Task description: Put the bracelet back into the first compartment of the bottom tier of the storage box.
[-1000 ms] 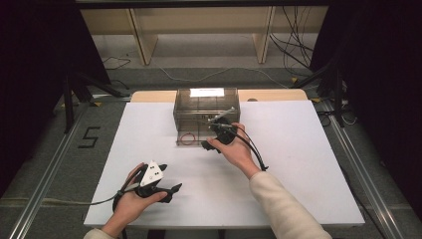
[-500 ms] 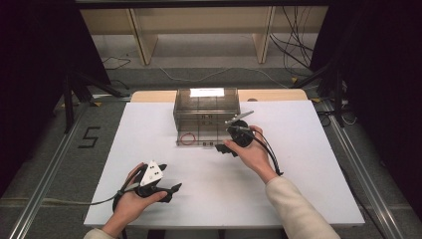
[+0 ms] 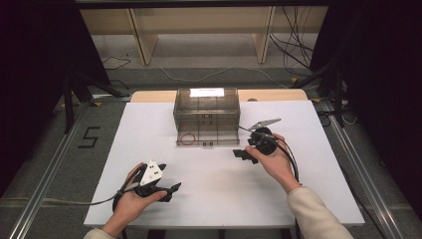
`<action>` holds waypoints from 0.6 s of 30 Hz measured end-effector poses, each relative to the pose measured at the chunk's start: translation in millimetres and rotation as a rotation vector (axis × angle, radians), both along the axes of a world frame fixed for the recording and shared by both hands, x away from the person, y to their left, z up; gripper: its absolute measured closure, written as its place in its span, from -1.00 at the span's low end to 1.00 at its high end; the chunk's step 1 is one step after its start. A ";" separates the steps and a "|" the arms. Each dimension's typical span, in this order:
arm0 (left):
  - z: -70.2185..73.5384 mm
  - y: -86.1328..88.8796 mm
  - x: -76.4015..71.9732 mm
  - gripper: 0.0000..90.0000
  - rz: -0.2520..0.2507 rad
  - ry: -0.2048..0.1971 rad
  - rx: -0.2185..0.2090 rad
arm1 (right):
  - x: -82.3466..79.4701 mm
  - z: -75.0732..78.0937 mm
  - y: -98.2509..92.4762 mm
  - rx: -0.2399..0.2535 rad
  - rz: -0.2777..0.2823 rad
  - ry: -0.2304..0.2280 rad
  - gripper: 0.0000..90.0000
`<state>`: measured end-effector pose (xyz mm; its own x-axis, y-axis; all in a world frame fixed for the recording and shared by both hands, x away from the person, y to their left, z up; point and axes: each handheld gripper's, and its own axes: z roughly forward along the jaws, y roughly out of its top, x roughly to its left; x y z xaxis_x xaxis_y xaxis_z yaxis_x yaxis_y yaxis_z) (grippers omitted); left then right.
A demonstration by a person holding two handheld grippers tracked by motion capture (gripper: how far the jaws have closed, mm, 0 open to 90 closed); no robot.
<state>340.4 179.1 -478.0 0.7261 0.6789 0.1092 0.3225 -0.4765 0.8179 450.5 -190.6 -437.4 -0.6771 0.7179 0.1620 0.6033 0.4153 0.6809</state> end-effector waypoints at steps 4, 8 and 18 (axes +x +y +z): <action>0.4 -0.1 -0.5 -0.60 -0.003 -0.001 0.001 | -14.8 -2.4 -19.1 0.033 -0.028 -0.017 -0.56; 0.7 0.3 -1.1 -0.60 -0.006 -0.003 0.000 | -32.9 -6.8 -33.2 0.043 -0.049 -0.046 -0.56; 0.7 -3.3 -1.4 -0.59 -0.030 0.010 -0.010 | -74.1 -17.5 -61.0 0.043 -0.086 -0.078 -0.56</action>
